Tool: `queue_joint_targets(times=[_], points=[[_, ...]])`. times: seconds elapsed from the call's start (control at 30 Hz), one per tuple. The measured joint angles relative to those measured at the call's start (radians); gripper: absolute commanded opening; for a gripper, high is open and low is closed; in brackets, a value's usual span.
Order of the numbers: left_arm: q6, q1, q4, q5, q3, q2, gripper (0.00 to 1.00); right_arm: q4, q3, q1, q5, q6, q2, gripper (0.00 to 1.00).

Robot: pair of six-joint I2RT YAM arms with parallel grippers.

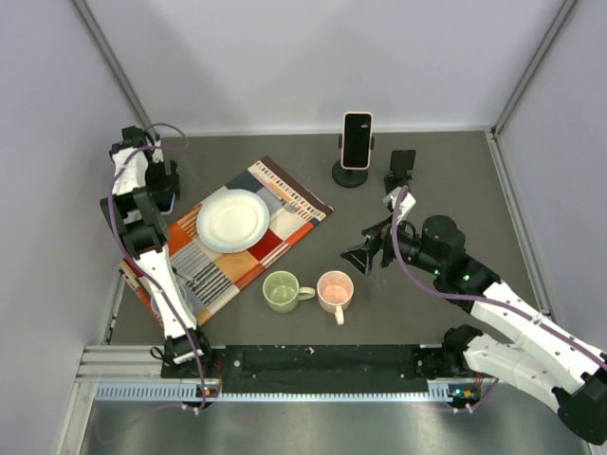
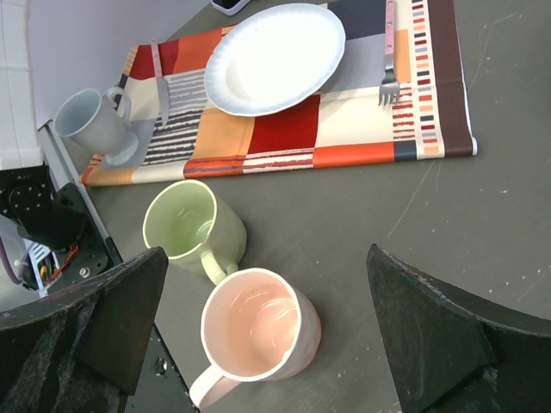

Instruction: Place the phone on the phone stand

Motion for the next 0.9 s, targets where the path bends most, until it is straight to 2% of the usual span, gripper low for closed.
queue_joint_targets(times=[0.9], points=[[-0.079,0.035,0.010,0.038,0.053,-0.052,0.98,0.020,-0.005,0.000,-0.010,0.000,0.012,0.99]])
